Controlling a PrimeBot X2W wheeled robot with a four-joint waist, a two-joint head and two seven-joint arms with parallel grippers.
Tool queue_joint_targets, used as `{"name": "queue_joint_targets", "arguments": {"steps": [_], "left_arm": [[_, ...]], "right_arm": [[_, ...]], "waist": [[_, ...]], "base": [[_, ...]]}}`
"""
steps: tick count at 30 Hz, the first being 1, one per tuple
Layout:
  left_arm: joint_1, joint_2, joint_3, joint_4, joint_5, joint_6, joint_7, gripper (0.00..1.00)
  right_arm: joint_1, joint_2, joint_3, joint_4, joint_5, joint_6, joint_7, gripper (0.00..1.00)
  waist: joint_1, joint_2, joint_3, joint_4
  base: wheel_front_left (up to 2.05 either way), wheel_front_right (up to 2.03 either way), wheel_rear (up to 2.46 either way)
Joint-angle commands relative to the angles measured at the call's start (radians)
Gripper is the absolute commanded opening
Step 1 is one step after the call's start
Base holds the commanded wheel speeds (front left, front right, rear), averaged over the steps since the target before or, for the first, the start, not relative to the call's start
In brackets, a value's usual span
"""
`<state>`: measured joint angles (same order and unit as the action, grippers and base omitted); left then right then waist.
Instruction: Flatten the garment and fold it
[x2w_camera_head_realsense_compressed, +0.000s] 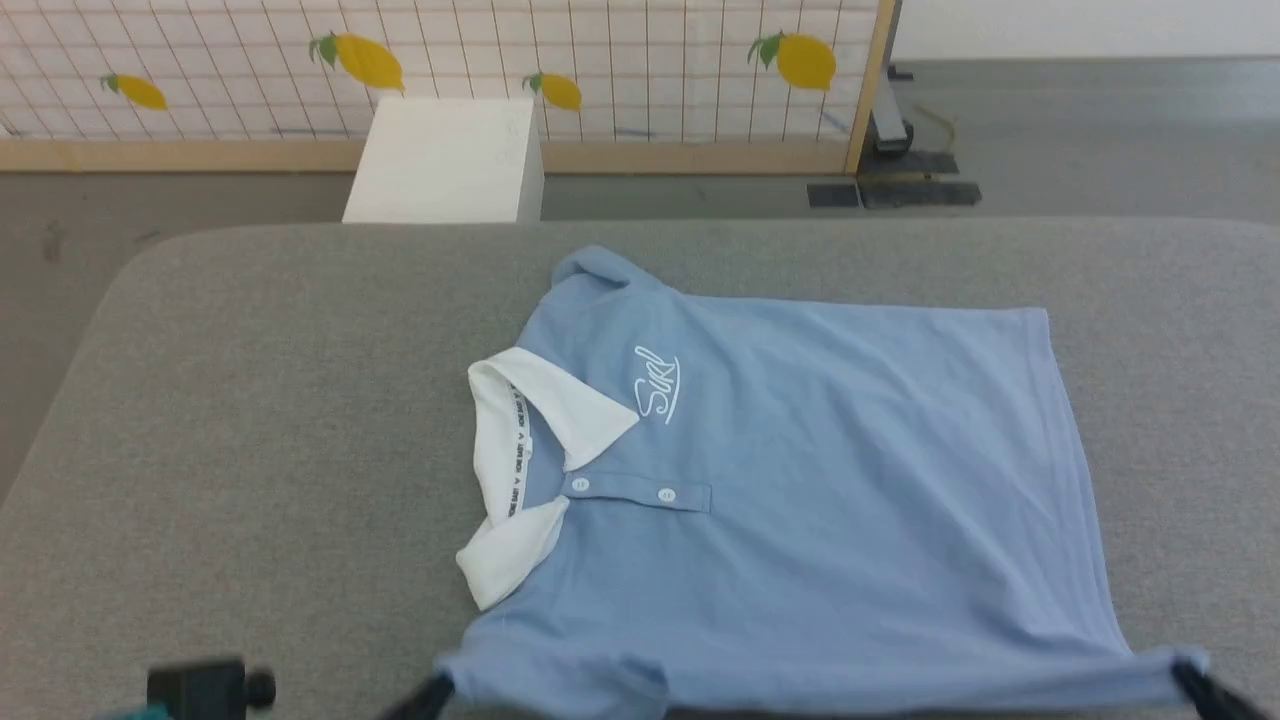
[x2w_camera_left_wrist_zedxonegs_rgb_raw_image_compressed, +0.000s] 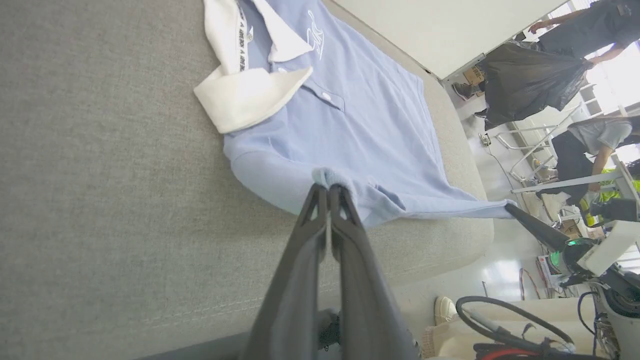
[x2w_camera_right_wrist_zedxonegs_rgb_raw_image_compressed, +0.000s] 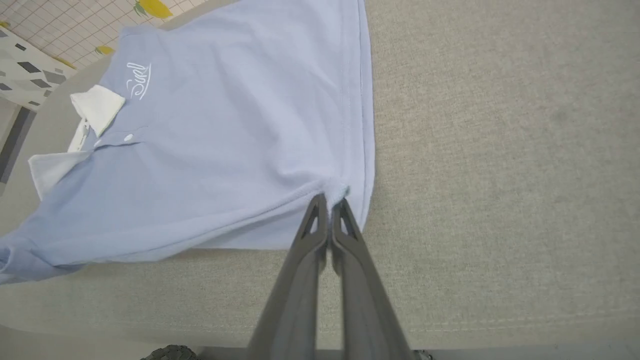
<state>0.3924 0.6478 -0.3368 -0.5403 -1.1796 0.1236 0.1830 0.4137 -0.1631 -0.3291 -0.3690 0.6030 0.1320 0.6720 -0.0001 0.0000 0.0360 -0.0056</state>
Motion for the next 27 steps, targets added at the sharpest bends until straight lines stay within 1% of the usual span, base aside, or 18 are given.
{"name": "queue_joint_targets", "arguments": {"steps": [1, 6, 9, 13, 16, 21, 24, 27], "left_arm": [[-0.060, -0.005, 0.000, 0.000, 0.025, -0.008, -0.001, 0.00], [-0.283, -0.022, -0.035, 0.054, 0.117, -0.024, 0.037, 0.00], [-0.420, -0.029, -0.049, 0.120, 0.155, -0.038, 0.070, 0.00], [-0.560, -0.057, -0.066, 0.219, 0.160, -0.053, 0.113, 0.00], [-0.636, -0.072, -0.083, 0.294, 0.179, -0.063, 0.130, 0.00], [-0.722, -0.131, -0.106, 0.424, 0.237, -0.080, 0.071, 0.00], [-0.742, -0.159, -0.131, 0.498, 0.249, -0.096, 0.060, 0.00], [-0.755, -0.176, -0.168, 0.566, 0.242, -0.111, 0.099, 0.00]], "right_arm": [[-0.045, -0.019, 0.009, -0.004, -0.009, -0.001, -0.013, 0.00], [-0.204, -0.105, 0.069, 0.032, -0.013, -0.001, -0.044, 0.00], [-0.308, -0.154, 0.100, 0.080, -0.016, -0.001, -0.065, 0.00], [-0.427, -0.209, 0.138, 0.168, -0.018, -0.001, -0.081, 0.00], [-0.492, -0.231, 0.171, 0.234, -0.013, -0.001, -0.090, 0.00], [-0.562, -0.253, 0.204, 0.333, -0.002, -0.001, -0.122, 0.00], [-0.579, -0.260, 0.220, 0.383, 0.012, -0.001, -0.132, 0.00], [-0.590, -0.272, 0.243, 0.430, 0.024, -0.001, -0.120, 0.00]], "waist": [[0.0001, 0.0000, 0.038, -0.010], [0.0001, 0.0000, 0.129, -0.026], [0.0001, 0.0000, 0.180, -0.035], [0.0001, 0.0000, 0.239, -0.047], [0.0001, 0.0000, 0.280, -0.049], [0.0001, 0.0000, 0.346, -0.038], [0.0001, 0.0000, 0.375, -0.029], [0.0001, 0.0000, 0.397, -0.022]], "base": [[0.00, 0.00, 0.00], [0.00, 0.00, 0.00], [0.00, 0.00, 0.00], [0.00, 0.00, 0.00], [0.00, 0.00, 0.00], [0.00, 0.00, 0.00], [0.00, 0.00, 0.00], [0.00, 0.00, 0.00]]}}
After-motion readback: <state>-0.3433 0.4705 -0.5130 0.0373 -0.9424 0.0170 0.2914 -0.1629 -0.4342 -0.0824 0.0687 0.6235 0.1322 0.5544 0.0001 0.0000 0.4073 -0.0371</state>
